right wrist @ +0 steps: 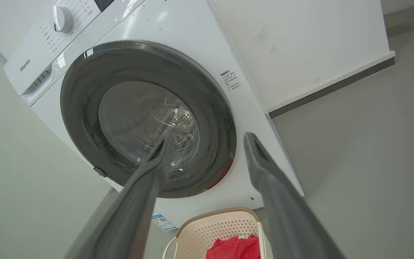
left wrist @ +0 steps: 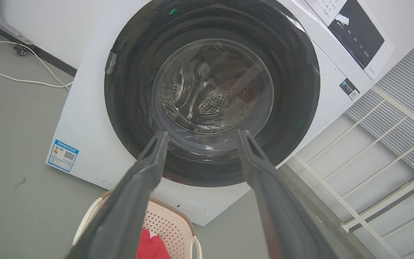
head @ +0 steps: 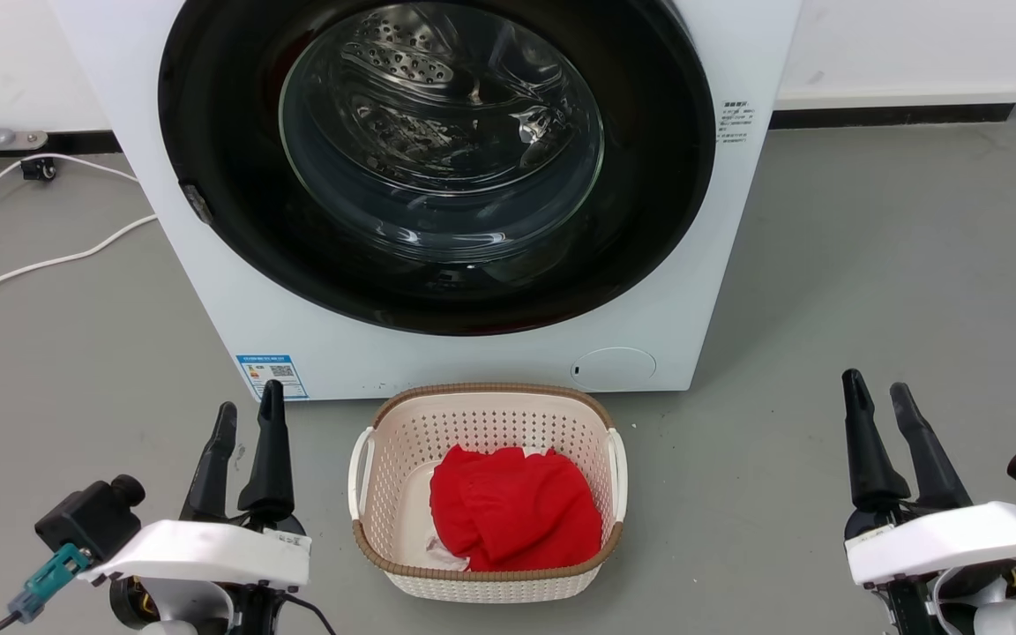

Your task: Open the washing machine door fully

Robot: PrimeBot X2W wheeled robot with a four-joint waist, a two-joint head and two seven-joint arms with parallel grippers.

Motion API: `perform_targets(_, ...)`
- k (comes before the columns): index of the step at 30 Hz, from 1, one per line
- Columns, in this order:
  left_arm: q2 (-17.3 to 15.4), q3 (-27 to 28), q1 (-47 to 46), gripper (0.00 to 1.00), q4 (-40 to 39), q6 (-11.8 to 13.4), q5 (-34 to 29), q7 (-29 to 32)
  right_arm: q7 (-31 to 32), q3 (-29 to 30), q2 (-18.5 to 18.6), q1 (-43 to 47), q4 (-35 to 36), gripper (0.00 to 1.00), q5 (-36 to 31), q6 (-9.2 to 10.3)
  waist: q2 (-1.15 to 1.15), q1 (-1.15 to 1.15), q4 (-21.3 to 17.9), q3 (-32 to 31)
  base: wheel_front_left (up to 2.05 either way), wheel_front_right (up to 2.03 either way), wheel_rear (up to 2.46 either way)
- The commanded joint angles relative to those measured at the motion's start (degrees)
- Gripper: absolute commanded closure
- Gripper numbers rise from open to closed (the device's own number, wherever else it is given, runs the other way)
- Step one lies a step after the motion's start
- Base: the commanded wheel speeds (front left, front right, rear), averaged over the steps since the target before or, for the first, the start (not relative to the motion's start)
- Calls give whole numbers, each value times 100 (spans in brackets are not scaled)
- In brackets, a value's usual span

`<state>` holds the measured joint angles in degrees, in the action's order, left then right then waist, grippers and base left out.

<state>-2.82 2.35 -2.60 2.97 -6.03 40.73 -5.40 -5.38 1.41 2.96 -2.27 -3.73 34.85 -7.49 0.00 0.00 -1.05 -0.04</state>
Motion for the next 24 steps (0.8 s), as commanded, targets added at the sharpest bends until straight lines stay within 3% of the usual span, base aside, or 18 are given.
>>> perform_targets(1,-30,-27,-1,0,-83,30,-268,-76,-79,6,-4,-21,86,0,-278,-1,0,0,2,2,0,0,0)
perform_targets(24,-228,-336,71,0,-226,325,-1841,-420,-280,45,-7,39,172,0,-1817,0,0,0,-2,7,0,0,0)
